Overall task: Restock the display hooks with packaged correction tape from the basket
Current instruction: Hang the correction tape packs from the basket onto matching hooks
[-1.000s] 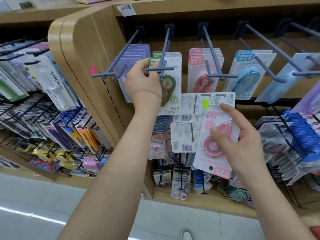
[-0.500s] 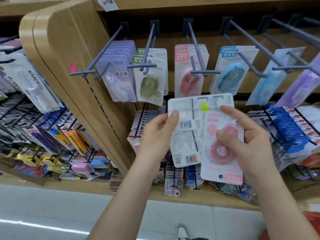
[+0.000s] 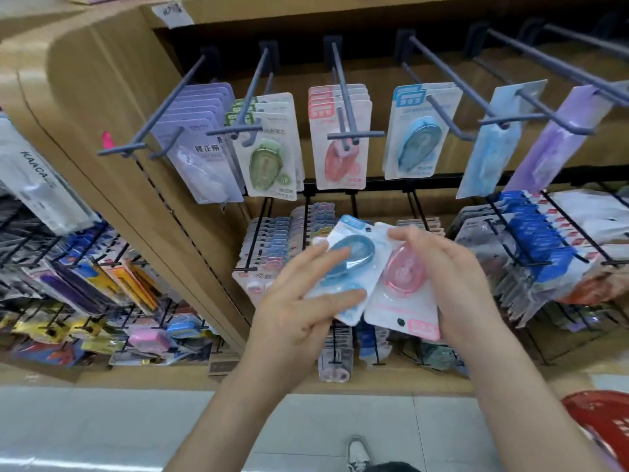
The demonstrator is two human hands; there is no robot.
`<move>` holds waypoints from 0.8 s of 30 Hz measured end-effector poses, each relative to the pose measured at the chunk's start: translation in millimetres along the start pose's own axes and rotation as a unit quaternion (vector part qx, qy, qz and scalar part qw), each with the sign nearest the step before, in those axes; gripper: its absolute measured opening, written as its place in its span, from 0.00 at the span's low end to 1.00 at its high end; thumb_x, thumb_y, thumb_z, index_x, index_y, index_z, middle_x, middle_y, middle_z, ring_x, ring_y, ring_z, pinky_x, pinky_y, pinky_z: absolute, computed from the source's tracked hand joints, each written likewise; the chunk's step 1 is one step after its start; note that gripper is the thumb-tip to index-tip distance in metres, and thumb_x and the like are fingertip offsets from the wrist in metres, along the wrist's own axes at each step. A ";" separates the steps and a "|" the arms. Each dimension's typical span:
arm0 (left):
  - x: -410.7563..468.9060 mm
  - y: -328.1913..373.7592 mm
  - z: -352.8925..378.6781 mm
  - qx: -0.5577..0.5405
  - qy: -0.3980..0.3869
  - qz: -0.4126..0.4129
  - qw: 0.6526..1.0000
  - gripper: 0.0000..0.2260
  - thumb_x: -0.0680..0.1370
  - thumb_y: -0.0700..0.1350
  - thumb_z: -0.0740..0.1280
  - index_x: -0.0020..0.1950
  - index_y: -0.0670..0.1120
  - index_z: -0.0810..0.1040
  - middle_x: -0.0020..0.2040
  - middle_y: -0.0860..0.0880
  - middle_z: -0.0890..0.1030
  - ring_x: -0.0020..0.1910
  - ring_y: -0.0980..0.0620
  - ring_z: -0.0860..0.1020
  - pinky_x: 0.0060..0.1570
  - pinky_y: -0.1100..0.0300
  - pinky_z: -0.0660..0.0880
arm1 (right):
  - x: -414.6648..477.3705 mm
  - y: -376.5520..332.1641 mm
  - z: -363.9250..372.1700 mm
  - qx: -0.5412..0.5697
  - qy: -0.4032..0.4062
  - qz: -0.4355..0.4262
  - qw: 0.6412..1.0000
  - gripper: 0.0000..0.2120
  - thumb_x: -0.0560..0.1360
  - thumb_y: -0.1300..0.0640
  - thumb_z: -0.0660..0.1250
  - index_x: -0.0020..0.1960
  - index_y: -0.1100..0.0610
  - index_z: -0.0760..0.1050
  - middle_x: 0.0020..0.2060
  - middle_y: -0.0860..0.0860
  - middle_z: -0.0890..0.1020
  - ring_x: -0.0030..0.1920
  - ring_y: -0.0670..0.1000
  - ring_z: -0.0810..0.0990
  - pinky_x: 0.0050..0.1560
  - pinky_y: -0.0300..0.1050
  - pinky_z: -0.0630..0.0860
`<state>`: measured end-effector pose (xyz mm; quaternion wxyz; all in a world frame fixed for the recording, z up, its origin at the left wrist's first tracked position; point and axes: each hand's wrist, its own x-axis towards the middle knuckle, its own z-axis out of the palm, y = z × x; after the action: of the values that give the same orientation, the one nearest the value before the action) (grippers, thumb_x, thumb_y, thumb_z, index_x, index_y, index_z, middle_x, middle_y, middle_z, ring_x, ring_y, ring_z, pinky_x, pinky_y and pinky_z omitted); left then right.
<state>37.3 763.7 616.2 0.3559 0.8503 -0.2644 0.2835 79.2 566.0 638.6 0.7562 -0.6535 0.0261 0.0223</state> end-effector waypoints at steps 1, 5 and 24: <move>-3.3 1.9 -0.7 0.011 -0.012 0.002 1.000 0.18 0.76 0.32 0.60 0.52 0.48 0.85 0.68 0.48 0.76 0.72 0.43 0.71 0.71 0.57 0.65 | 0.1 -0.3 3.4 -0.019 -0.002 -0.018 1.000 0.04 0.76 0.53 0.71 0.47 0.50 0.84 0.41 0.45 0.85 0.40 0.42 0.82 0.41 0.35 0.77; -12.3 12.9 -9.5 -0.033 -0.044 -0.060 0.997 0.22 0.72 0.29 0.56 0.49 0.46 0.87 0.68 0.50 0.77 0.74 0.49 0.68 0.72 0.59 0.64 | -1.7 4.3 11.4 -0.015 0.019 -0.053 0.998 0.13 0.69 0.64 0.77 0.45 0.50 0.77 0.42 0.48 0.79 0.35 0.46 0.77 0.32 0.39 0.76; 44.4 36.5 -20.1 -0.314 0.061 -0.413 0.853 0.08 0.80 0.39 0.65 0.53 0.48 0.82 0.48 0.53 0.86 0.50 0.52 0.84 0.44 0.58 0.82 | 0.6 -6.9 -19.3 -0.127 0.060 -0.180 0.974 0.40 0.71 0.58 0.77 0.73 0.36 0.60 0.71 0.30 0.64 0.74 0.35 0.61 0.76 0.43 0.60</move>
<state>38.7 745.8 674.4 0.7039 0.7051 0.0584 0.0631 80.1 545.9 642.6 0.6557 -0.7382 -0.0501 -0.1503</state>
